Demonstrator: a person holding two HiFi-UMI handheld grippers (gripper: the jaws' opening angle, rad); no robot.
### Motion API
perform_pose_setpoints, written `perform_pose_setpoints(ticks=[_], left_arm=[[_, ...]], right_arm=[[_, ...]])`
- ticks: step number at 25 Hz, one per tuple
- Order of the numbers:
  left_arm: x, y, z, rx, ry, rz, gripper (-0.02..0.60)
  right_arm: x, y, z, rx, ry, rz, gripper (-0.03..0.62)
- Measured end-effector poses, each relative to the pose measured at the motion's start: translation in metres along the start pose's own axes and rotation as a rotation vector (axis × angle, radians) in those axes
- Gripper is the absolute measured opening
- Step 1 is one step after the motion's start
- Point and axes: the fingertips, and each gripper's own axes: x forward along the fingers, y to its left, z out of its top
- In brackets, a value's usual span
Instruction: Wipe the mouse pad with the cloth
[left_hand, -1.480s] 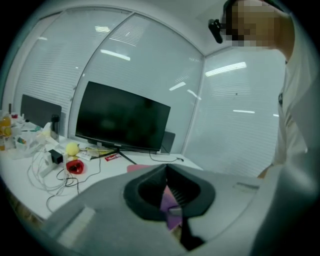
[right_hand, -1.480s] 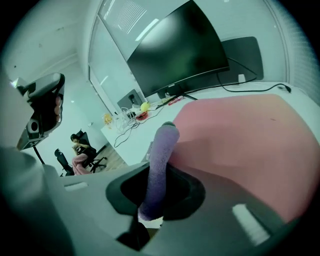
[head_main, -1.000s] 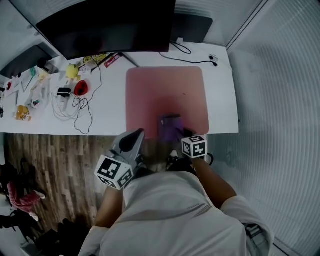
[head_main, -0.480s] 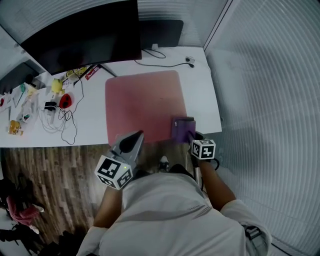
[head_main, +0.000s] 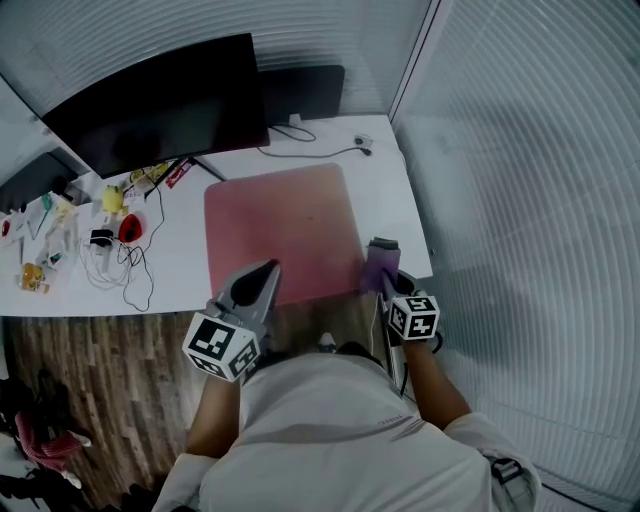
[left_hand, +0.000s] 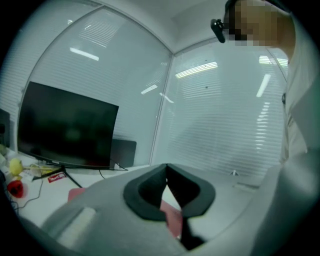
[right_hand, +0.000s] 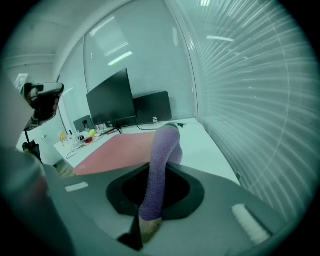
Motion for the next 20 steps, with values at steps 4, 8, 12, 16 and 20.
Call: perform_pose_setpoints(ticks=[4,8,12,16,20], left_arm=[[-0.016,0.017,0.023,0.034,-0.04,0.025,0.002],[-0.042,0.034,0.043,0.058,-0.075,0.051,0.002],[-0.075,0.056,0.062,0.07,-0.101,0.079,0.002],[-0.105,0.079,0.075,0.074,-0.131,0.115,0.002],[-0.127,0.102,0.08,0.115,-0.139,0.173,0.002]], right_arm=[[-0.008,0.038,0.051,-0.051,-0.112,0.053,0.043],[-0.023,0.09,0.111,-0.137,-0.233,0.121,0.043],[-0.037,0.152,0.166,-0.234,-0.342,0.17,0.043],[-0.048,0.208,0.2,-0.275,-0.417,0.247,0.043],[-0.05,0.248,0.218,-0.25,-0.448,0.336,0.043]])
